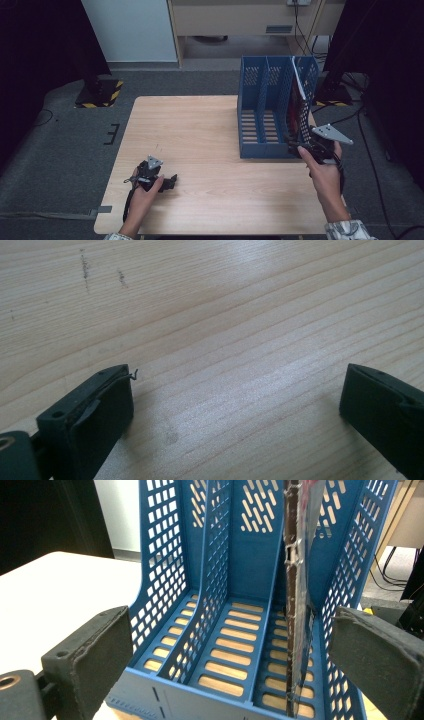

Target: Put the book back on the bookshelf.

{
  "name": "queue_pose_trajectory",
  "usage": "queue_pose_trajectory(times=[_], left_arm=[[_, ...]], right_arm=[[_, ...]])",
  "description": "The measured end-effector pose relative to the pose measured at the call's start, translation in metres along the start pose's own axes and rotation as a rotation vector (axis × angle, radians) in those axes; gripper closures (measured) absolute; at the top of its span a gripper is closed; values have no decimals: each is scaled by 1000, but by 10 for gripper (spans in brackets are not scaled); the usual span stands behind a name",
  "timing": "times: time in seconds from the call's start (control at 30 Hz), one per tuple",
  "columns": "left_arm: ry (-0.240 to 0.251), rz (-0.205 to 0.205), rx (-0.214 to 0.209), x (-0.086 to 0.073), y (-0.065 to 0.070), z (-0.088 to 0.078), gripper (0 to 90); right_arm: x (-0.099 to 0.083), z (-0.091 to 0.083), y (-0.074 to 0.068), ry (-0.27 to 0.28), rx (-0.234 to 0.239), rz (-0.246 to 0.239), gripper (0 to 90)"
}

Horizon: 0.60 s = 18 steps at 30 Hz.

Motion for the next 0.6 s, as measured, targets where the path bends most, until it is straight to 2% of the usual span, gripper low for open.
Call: queue_pose_trajectory(times=[0.6], left_arm=[[0, 0, 0, 0, 0, 0, 1]], right_arm=[[-11, -13, -23, -21, 53, -7, 38]])
Point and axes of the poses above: each handheld gripper's, and its own axes: z roughly forward along the jaws, x roughly out of its top, y roughly to its right, the point moved 4 cm from there along z, roughly forward along the jaws, and after that the axes turned 14 degrees about -z, right-handed, at the moved point
